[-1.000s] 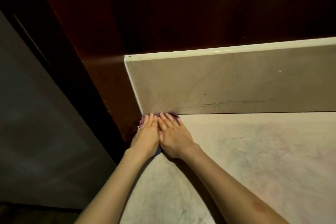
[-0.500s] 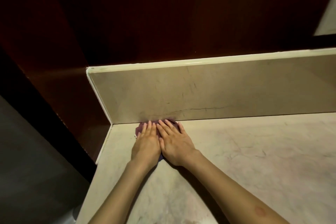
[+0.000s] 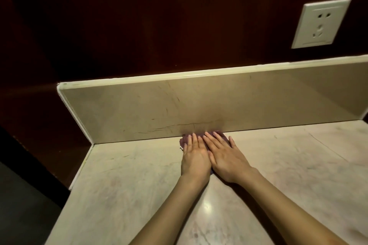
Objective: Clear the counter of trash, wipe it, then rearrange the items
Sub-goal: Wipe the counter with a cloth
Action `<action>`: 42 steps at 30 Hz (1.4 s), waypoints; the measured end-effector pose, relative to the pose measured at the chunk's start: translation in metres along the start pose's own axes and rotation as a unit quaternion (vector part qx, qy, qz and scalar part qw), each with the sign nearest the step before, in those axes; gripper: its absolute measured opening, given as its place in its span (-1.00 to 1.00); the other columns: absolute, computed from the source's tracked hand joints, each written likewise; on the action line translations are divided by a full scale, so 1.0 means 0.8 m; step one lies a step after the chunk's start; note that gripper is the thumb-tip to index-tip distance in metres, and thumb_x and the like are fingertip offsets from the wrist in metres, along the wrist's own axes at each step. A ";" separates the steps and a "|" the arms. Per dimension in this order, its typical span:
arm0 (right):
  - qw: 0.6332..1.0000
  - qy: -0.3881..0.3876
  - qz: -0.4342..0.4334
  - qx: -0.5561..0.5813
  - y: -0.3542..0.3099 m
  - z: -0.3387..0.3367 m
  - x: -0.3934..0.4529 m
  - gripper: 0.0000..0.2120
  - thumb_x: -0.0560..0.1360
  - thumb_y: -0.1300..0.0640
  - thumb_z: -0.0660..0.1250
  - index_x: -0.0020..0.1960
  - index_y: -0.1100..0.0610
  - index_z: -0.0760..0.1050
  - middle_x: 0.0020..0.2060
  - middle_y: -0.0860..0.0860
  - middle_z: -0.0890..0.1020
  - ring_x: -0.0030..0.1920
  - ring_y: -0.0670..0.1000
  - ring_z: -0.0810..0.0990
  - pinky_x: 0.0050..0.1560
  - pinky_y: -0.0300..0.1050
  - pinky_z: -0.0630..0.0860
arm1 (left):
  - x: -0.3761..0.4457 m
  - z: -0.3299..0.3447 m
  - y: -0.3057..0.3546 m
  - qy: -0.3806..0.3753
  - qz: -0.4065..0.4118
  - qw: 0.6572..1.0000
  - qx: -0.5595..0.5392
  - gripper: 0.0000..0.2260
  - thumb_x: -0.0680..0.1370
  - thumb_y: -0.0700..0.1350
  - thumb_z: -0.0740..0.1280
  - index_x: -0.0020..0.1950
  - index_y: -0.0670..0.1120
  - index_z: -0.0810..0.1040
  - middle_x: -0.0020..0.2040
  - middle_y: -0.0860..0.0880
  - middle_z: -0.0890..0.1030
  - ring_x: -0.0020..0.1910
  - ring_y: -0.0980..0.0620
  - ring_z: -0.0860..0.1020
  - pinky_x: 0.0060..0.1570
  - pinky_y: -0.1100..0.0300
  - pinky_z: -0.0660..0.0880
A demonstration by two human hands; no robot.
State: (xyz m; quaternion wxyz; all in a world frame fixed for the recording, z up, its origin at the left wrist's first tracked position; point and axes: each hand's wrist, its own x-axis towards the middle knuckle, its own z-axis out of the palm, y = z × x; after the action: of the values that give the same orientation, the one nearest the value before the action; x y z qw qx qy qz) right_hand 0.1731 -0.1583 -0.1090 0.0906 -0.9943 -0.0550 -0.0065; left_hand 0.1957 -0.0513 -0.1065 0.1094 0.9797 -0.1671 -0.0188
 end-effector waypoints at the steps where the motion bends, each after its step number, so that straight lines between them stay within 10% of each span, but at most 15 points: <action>1: 1.000 0.001 0.009 0.001 0.009 -0.001 -0.003 -0.11 0.27 -0.18 -0.53 0.57 -0.02 -0.12 0.56 -0.14 -0.09 0.54 -0.13 -0.16 0.50 0.01 -0.20 | 0.002 0.002 0.008 0.000 0.009 1.000 -0.003 -0.50 0.66 -0.13 -0.01 0.56 -0.23 -0.08 0.57 -0.20 -0.08 0.56 -0.08 -0.11 0.50 0.08 -0.13; 21: 0.988 0.007 0.155 0.012 0.030 -0.003 -0.030 -0.48 0.65 -0.04 -0.10 0.57 0.02 -0.09 0.57 0.03 -0.10 0.56 0.04 -0.13 0.50 0.04 -0.13 | 0.013 0.003 0.025 -0.043 0.146 0.988 0.010 -0.50 0.67 -0.07 -0.03 0.57 -0.18 -0.07 0.58 -0.10 -0.07 0.56 0.00 -0.11 0.50 0.12 -0.10; 42: 0.998 -0.023 -0.018 0.051 -0.252 0.037 0.010 -0.47 0.65 -0.03 -0.15 0.57 0.11 -0.11 0.56 0.10 -0.12 0.55 0.06 -0.19 0.50 0.01 -0.24 | -0.113 -0.062 -0.236 -0.015 -0.008 0.999 0.036 -0.54 0.68 -0.09 -0.07 0.57 -0.13 -0.06 0.59 -0.07 -0.06 0.56 0.04 -0.12 0.51 0.19 -0.14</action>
State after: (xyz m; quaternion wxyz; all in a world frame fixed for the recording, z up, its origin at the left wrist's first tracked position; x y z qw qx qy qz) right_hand 0.1591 0.0449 -0.1018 0.1398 -0.9871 -0.0755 0.0175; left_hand 0.1751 0.1624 -0.0993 0.0716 0.9838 -0.1619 -0.0285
